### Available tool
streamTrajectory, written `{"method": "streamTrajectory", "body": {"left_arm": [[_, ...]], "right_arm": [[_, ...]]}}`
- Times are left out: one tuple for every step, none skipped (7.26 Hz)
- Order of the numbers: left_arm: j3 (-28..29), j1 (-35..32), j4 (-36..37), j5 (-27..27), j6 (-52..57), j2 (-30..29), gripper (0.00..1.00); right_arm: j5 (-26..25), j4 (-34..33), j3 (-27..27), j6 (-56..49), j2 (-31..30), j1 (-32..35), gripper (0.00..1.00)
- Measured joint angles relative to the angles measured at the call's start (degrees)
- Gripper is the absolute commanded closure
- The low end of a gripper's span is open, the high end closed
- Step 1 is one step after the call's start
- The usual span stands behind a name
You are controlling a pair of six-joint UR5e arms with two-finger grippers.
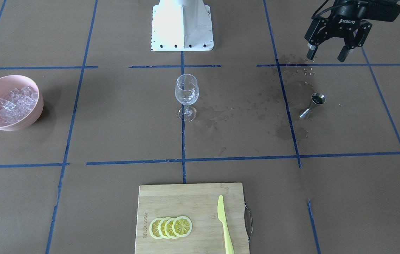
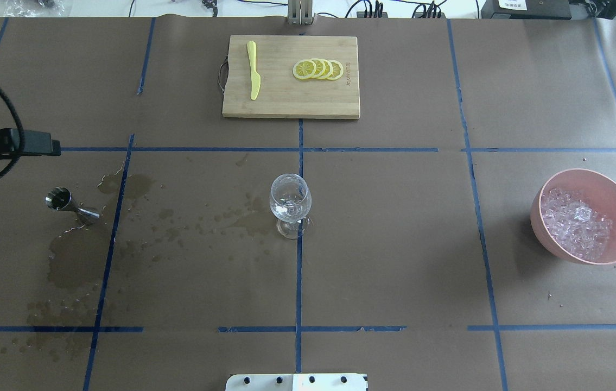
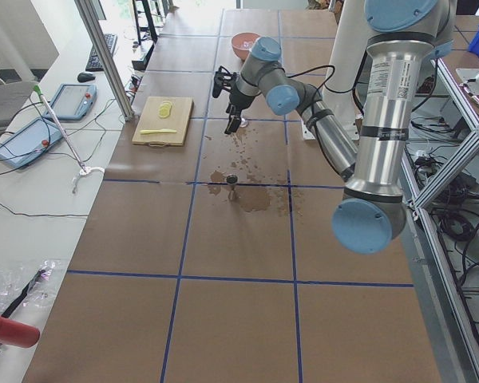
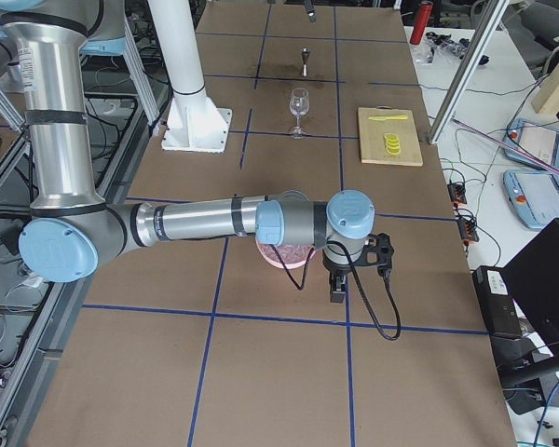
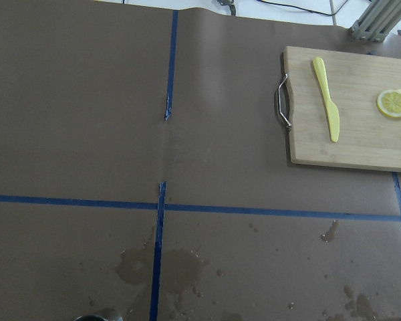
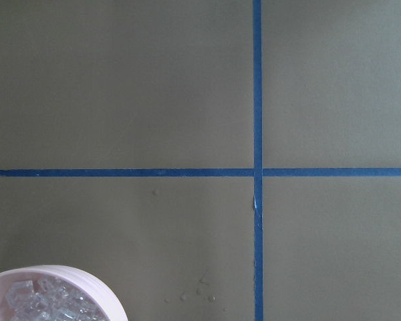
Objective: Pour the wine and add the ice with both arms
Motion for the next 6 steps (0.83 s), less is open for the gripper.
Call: {"method": "streamTrajectory", "body": {"left_arm": [[-0.99, 1.29, -8.53, 3.12, -0.62, 7.73, 0.0], [-1.23, 2.92, -15.62, 6.92, -1.14, 13.93, 0.0], [-1.0, 6.08, -19.63, 12.13, -2.81, 17.68, 0.0], [0.07, 11.74, -21.2, 19.22, -6.87, 19.34, 0.01], [1.66, 18.46, -21.72, 26.76, -12.27, 19.91, 0.01], [3.43, 25.13, -21.86, 34.35, -17.88, 20.1, 0.01]], "right_arm": [[-0.03, 0.0, 0.38, 0.05, 0.07, -0.5, 0.0], [0.08, -0.02, 1.14, 0.37, 0.14, -0.7, 0.0], [0.22, -0.02, 1.86, 1.56, 0.17, -0.75, 0.0], [0.31, 0.04, 2.46, 3.14, 0.2, -0.8, 0.0], [0.35, 0.07, 2.96, 3.9, 0.2, -0.82, 0.0], [0.35, 0.08, 3.23, 4.24, 0.23, -0.83, 0.0]]}}
